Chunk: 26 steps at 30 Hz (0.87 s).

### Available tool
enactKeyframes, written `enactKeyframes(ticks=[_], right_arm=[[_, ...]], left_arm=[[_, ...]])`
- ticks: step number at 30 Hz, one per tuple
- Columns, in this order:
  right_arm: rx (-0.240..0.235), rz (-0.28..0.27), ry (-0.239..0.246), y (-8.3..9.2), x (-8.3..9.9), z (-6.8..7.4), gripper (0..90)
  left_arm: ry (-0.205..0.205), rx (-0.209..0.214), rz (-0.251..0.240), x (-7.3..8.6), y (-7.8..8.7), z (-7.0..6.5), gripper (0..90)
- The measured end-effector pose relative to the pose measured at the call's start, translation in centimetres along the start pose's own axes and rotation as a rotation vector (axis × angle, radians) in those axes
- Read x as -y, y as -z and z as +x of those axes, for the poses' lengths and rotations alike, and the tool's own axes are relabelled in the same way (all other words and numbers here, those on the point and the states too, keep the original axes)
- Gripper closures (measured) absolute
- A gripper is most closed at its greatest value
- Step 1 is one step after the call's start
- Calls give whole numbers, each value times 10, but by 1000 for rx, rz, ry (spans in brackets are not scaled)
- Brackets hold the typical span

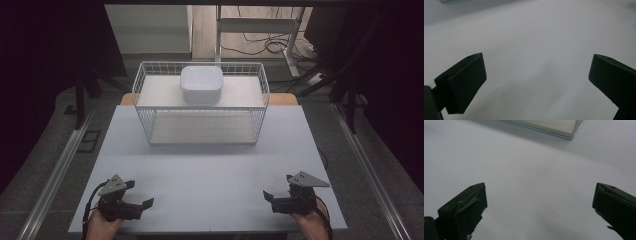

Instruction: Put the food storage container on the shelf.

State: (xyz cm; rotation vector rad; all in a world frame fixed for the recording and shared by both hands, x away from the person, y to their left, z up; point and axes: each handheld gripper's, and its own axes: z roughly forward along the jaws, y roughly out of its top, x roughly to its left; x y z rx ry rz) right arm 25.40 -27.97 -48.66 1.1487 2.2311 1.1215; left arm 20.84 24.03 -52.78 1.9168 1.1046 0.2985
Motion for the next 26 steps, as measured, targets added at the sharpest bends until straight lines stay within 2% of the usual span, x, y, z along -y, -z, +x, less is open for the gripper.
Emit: enactKeyframes(ticks=[13,17,19,26], right_arm=[[24,78,-28,2,23,-6,0],[19,123,-38,1,28,-5,0],[26,108,-40,3,28,-5,0],[21,115,-72,2,29,-9,0]], left_arm=[[45,4,1,5,2,6,12],[57,5,7,5,1,7,20],[63,8,13,5,0,7,24],[70,11,23,4,-1,8,30]])
